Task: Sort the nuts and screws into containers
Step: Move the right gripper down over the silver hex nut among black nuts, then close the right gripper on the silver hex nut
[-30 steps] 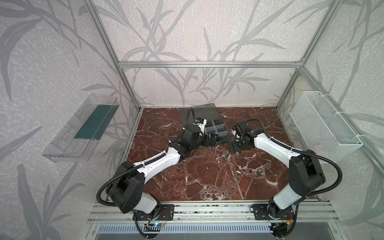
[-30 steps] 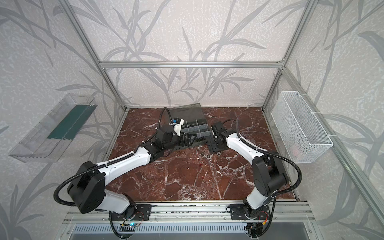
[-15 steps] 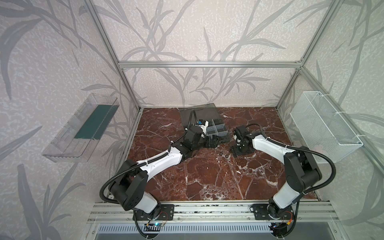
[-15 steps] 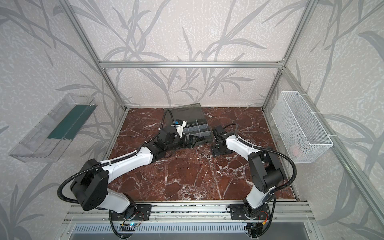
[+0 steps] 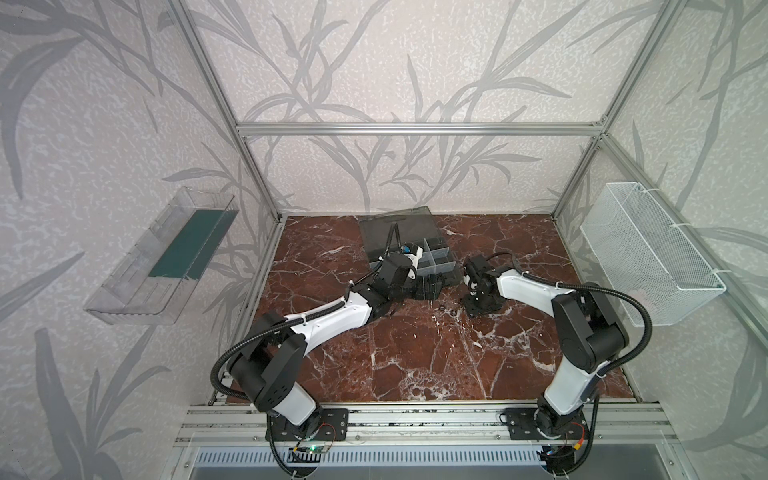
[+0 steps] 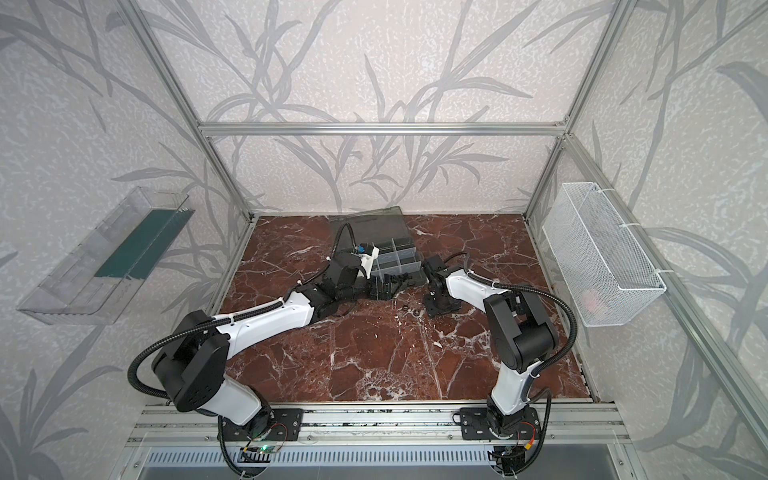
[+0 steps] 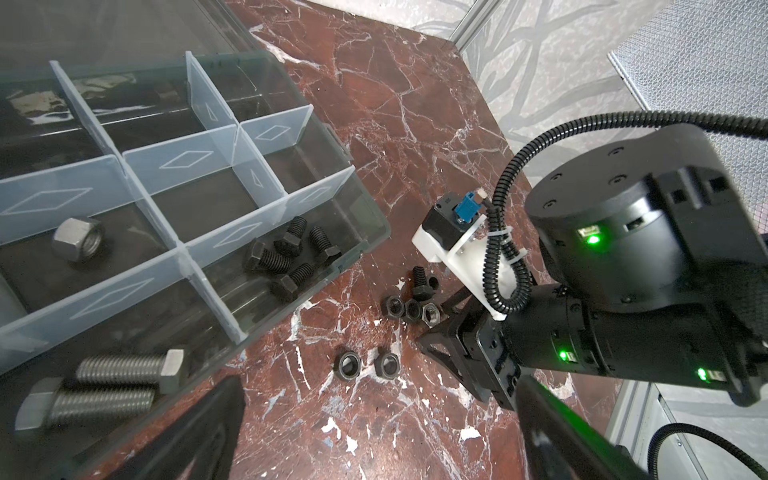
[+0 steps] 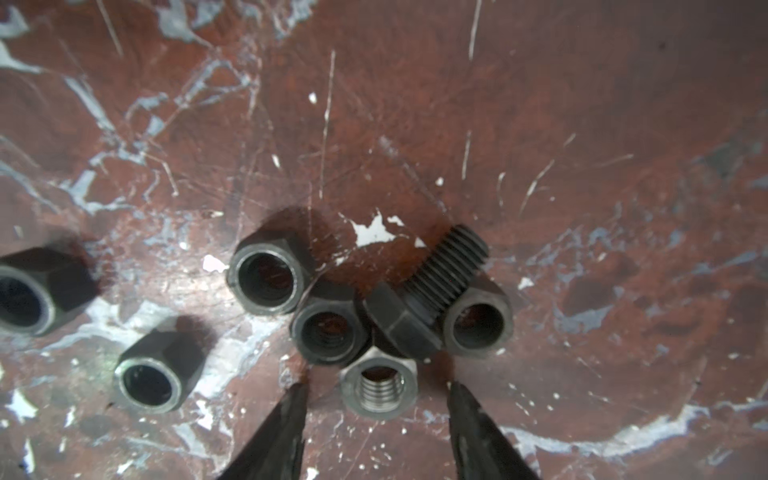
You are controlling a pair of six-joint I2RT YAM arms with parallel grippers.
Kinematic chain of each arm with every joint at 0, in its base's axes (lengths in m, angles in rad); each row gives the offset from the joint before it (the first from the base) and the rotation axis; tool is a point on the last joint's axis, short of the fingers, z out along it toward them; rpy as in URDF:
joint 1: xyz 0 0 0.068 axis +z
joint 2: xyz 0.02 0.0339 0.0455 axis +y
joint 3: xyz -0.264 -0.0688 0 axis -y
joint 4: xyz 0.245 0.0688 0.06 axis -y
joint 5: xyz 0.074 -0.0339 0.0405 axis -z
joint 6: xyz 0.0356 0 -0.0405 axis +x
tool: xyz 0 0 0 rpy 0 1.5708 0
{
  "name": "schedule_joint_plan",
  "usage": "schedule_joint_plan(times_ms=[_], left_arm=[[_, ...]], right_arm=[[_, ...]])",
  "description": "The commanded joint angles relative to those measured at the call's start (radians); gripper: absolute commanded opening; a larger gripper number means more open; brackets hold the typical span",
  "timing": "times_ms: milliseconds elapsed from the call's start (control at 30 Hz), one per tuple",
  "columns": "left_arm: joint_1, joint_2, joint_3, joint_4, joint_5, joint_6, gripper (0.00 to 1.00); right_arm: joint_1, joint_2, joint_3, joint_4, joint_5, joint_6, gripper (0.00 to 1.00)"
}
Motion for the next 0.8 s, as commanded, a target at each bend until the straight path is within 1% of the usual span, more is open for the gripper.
schedule_joint_plan(times_ms=[0,233,400,533,767], left_arm=[[-0.003,0.000,0.031,-0.010,0.009,-0.005,0.99],[-0.003,-0.016,0.027,-0.006,-0.001,0.008,0.99],[-0.003,-0.014,0.029,-0.008,0.002,0.009,0.99],[-0.003,-0.019,0.027,-0.008,-0.002,0.016,0.99],[-0.003,-0.023,0.027,-0.010,-0.007,0.021,0.99]], right_arm=[[-0.008,0.017,0.017,-0.010,-0.006,-0.007,0.55],[-0.007,0.043,0.040,-0.017,-0.011,-0.003,0.50],[-0.007,0.050,0.046,-0.021,-0.007,-0.004,0.44],[-0.007,0.056,0.049,-0.025,-0.003,-0.007,0.36],[-0.008,0.065,0.053,-0.017,0.007,-0.008,0.32]])
